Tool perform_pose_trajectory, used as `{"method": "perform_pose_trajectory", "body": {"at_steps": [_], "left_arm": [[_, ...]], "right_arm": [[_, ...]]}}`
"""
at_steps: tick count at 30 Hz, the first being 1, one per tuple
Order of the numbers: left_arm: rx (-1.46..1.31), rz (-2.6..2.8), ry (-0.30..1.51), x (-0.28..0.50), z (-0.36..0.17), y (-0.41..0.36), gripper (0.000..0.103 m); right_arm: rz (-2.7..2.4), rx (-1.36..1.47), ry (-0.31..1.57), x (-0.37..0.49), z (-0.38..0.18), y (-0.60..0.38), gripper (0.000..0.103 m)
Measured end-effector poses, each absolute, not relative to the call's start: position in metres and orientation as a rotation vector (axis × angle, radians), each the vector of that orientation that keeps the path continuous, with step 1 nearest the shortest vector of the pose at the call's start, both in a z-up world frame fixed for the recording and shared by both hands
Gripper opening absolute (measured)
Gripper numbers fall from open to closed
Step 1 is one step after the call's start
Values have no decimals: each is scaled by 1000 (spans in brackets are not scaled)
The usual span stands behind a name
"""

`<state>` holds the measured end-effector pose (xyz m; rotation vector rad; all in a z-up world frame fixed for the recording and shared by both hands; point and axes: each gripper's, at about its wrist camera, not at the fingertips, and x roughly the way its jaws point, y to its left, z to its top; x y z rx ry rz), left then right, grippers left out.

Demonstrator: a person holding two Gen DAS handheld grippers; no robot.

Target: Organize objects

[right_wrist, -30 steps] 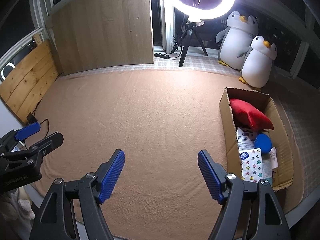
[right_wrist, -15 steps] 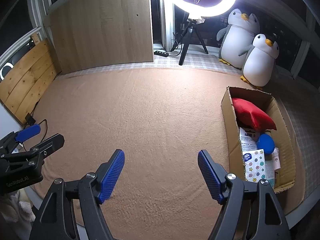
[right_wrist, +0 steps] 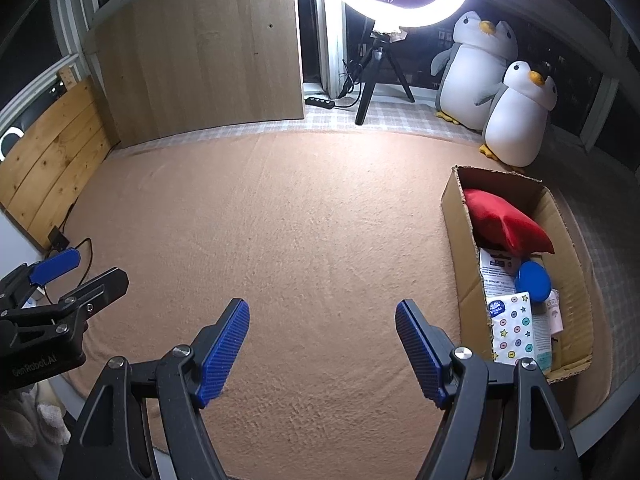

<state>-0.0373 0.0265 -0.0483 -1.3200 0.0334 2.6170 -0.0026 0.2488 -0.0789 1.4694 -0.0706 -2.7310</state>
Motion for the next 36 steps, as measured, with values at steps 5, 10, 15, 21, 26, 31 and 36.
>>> {"method": "perform_pose_trajectory", "body": {"at_steps": [5,10,15,21,26,31,36], "left_arm": [[-1324,2622,34,-37,-50,25,95],[-1328,2622,21,-39,-50,22,95],[-1334,2618,16,-41,-50,20,95],[-1336,2619,18,-43,-50,19,95],[-1337,2618,16,-45,-50,18,95],[-1339,2612,21,-46,-51,18,95],[-1340,2606,25,-47,-51,19,95]], "right_arm": [[-2725,1475,-70,-5,-80,247,72],[-2723,1477,-63,-6,-81,245,72],[-2724,1478,-63,-7,-81,245,72],[-2721,1485,-63,-8,-83,245,72],[-2717,1491,-57,-11,-84,244,72],[-2719,1496,-56,-12,-84,245,72],[-2718,1503,-60,-12,-85,246,72]]}}
